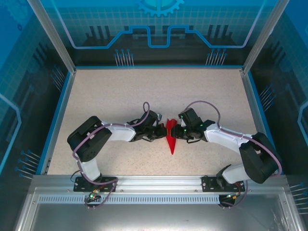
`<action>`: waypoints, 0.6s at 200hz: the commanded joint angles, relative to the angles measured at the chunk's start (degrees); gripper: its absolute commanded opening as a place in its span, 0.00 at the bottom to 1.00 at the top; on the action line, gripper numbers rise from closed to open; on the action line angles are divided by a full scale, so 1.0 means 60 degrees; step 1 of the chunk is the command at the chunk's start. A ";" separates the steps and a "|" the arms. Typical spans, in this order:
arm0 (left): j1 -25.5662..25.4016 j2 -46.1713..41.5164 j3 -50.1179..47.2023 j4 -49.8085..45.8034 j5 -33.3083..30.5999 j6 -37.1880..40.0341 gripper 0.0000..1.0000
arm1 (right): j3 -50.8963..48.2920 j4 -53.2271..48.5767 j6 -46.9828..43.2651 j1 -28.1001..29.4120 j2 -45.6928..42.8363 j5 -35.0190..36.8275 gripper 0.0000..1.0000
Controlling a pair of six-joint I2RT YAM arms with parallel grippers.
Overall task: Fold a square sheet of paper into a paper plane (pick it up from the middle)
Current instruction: Move the paper plane to the center of the table.
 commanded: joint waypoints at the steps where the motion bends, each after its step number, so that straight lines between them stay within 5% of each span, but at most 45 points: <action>1: 0.0047 0.0023 -0.0140 0.0258 0.0136 -0.0131 0.00 | 0.0283 -0.0764 0.0182 0.0239 -0.0882 0.1134 0.46; 26: 0.0047 0.0012 -0.0172 0.0320 0.0141 -0.0146 0.00 | 0.0496 -0.1404 0.0111 0.0403 -0.1227 0.1302 0.52; 66: 0.0051 0.0030 -0.0198 0.0382 0.0152 -0.0155 0.00 | 0.1134 -0.1428 0.0131 0.0786 -0.0055 0.0907 0.40; 120: 0.0051 0.0057 -0.0215 0.0357 0.0121 -0.0143 0.00 | 0.1567 -0.2524 0.0598 0.0938 0.0980 0.2020 0.42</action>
